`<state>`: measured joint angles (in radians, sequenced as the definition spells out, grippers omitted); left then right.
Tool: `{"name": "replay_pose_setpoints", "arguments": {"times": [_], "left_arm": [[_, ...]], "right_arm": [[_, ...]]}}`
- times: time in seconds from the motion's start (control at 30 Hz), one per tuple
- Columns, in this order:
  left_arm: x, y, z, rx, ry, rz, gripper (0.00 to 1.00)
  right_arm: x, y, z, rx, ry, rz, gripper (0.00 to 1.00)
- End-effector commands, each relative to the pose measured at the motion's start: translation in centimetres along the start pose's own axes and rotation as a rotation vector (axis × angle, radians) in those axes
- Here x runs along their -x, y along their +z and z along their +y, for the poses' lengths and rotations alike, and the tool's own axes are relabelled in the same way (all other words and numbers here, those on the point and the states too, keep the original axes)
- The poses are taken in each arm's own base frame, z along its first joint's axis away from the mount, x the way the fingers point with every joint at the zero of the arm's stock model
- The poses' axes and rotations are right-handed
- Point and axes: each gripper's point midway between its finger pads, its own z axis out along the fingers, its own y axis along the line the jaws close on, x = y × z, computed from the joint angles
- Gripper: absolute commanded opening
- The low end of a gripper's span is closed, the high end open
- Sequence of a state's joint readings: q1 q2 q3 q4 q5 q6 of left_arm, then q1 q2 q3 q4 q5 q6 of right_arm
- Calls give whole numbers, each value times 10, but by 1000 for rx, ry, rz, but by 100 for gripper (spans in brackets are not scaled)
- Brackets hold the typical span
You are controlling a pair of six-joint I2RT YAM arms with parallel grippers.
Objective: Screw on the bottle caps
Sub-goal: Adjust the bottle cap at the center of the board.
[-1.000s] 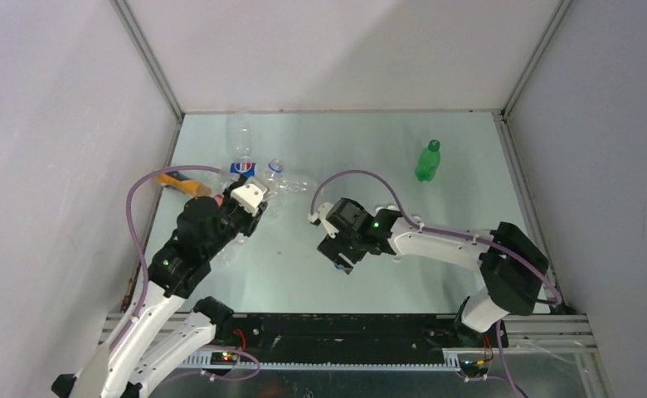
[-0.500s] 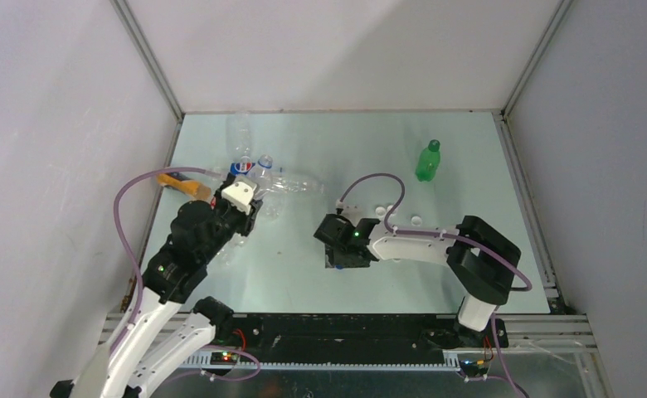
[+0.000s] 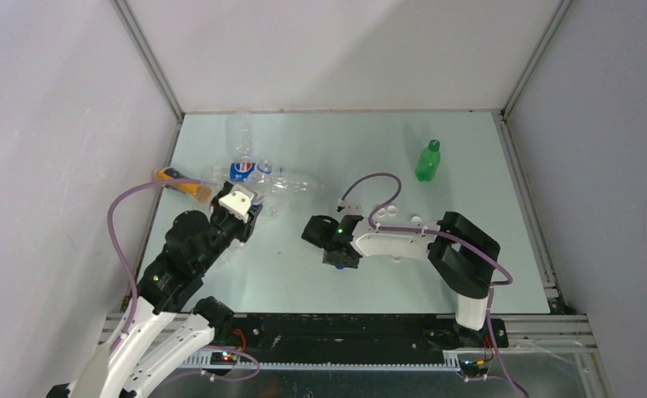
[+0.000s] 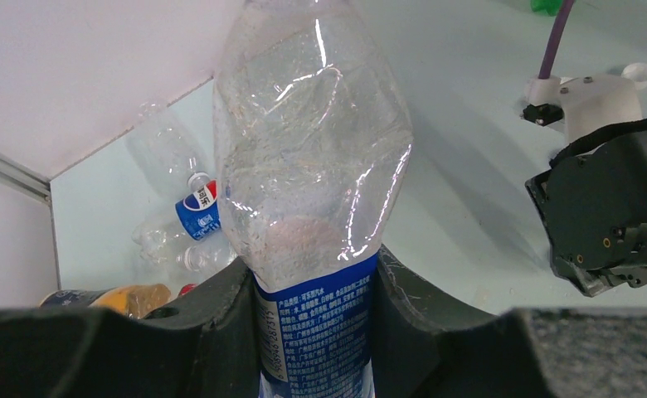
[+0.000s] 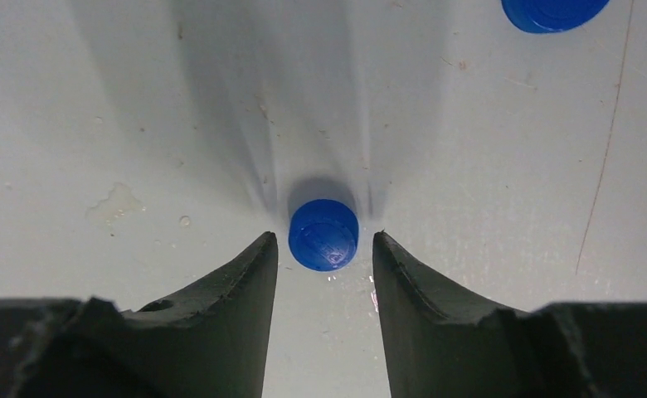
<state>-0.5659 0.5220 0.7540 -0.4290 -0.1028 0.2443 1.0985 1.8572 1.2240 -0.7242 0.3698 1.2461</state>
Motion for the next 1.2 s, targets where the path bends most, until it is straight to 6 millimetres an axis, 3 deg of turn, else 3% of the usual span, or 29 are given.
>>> {"name": "replay_pose_setpoints", "arguments": {"times": [0.0, 0.33, 0.47, 0.6, 0.8, 0.9, 1.17], "left_arm": [[9, -2, 5, 24, 11, -43, 0], [2, -2, 2, 14, 37, -32, 0], [2, -1, -3, -14, 40, -35, 0], [4, 1, -15, -83, 60, -43, 0], [9, 5, -43, -244, 70, -79, 0], [15, 3, -61, -348, 75, -111, 0], [27, 2, -88, -525, 94, -138, 0]], "right_arm": [[5, 1, -2, -47, 42, -26, 47], [-2, 6, 2, -34, 32, 9, 35], [1, 1, 3, -14, -18, 3, 22], [16, -15, 11, 58, -131, -61, 11], [46, -67, 32, 349, -328, -157, 3], [59, -107, 38, 520, -404, -173, 0], [111, -197, 10, 832, -557, -313, 0]]}}
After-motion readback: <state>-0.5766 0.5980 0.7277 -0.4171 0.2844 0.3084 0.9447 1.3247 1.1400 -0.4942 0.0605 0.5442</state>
